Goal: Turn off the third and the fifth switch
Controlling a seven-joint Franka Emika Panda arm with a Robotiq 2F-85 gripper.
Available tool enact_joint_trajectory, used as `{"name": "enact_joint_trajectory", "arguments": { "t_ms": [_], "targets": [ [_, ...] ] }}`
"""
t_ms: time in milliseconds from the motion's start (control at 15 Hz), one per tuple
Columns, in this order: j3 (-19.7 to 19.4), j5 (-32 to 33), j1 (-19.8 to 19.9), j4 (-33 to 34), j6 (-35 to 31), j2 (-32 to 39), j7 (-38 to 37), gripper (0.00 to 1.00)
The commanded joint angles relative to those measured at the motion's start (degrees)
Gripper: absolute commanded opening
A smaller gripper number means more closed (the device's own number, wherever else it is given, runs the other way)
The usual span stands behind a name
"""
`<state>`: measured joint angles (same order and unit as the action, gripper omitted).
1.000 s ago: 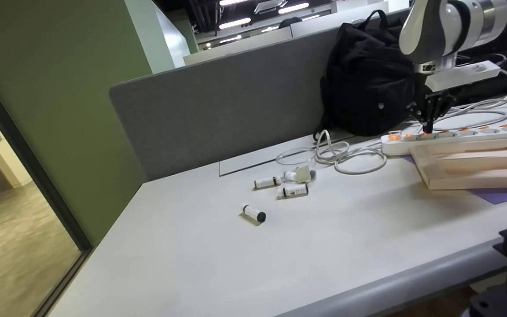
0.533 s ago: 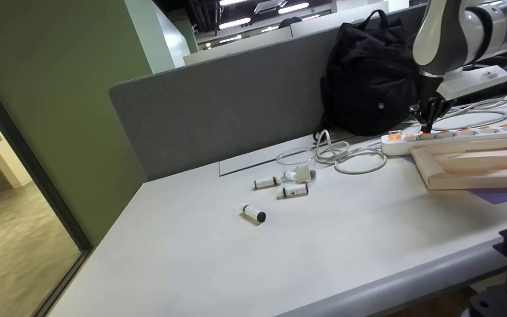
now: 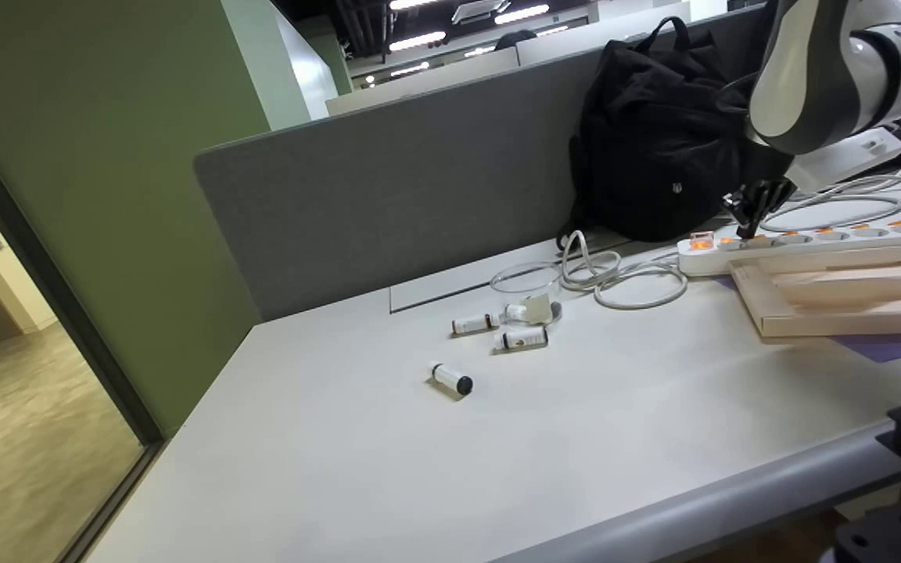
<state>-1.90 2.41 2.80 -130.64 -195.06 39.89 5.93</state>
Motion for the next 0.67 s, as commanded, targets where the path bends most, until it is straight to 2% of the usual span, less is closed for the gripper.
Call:
{"name": "enact_joint_trajectory", "arguments": {
  "t_ms": [0,133,400,467,533,600],
  "targets": [
    [2.57,2.18,1.32,-2.11,-2.14,-0.90,-0.36,0.00],
    [3.42,2.58,1.42,-3.68,-1.18,-4.58,-0.84,0.00],
    [7.26,1.09,3.48,-5.26,9.42,-15.75,-3.38,0.00],
    [7.87,0.42,4.03,-4.50,13.90,-18.41,-3.72,0.00],
    [6.88,-0.68,3.13,-3.66,19.18,-21.36,-3.85,0.26],
    [4.44,-1.26,1.26,-3.41,23.60,-23.83,-4.01,0.27]
  ]
}}
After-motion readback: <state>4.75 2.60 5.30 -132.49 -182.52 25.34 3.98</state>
